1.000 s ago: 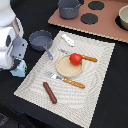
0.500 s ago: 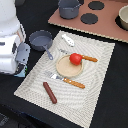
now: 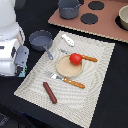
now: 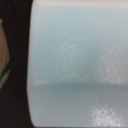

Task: Interact with the objects in diverse but meaningful ways.

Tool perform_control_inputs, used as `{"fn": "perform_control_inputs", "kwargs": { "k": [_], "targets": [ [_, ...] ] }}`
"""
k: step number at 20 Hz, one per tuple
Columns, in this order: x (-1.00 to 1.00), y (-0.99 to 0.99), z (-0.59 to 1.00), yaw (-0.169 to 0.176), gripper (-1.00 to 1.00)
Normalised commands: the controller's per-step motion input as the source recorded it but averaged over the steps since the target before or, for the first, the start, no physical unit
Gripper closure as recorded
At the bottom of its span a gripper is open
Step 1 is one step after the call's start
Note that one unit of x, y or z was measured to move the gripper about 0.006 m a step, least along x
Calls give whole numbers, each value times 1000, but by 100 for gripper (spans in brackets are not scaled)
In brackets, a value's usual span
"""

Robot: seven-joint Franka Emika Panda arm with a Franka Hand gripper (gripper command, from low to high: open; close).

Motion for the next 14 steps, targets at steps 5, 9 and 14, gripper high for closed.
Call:
{"fn": "perform_control_inputs", "kwargs": {
  "k": [5, 9, 14],
  "targets": [
    [0, -175, -14, 0, 100],
    [16, -160, -9, 0, 100],
    [72, -155, 5, 0, 100]
  ]
}}
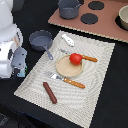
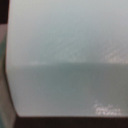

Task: Interact with the objects in diverse but meaningful ways.

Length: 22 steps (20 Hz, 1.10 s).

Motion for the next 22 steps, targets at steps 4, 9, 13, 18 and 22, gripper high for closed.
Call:
{"fn": "perform_control_inputs", "kwargs": {
  "k": [4, 9, 13, 18, 22],
  "targets": [
    [321, -16, 767, -4, 100],
    [690, 223, 1000, -25, 100],
    [896, 341, 1000, -31, 100],
    [923, 414, 1000, -3, 100],
    [916, 451, 1000, 0, 100]
  ]
}}
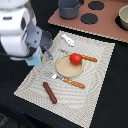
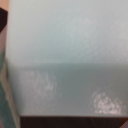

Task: Interact with the objects in diverse but meaningful ways.

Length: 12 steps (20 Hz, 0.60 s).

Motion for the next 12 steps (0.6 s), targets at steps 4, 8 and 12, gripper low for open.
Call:
{"fn": "perform_control_inputs", "kwargs": {
  "k": [4, 8, 12],
  "targets": [
    [878, 456, 979, 0, 100],
    [866, 461, 724, 0, 100],
    [887, 478, 366, 0, 100]
  ]
}}
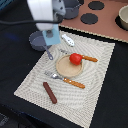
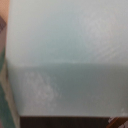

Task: Interact with the objects in diverse but meaningful ways.

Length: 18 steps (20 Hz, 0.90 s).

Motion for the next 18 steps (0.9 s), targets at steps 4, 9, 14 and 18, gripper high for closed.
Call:
{"fn": "perform_control_inputs", "kwargs": {
  "k": [4, 9, 14, 18],
  "targets": [
    [867, 534, 49, 0, 100],
    [778, 641, -127, 0, 100],
    [786, 644, -75, 0, 100],
    [764, 625, -76, 0, 100]
  ]
}}
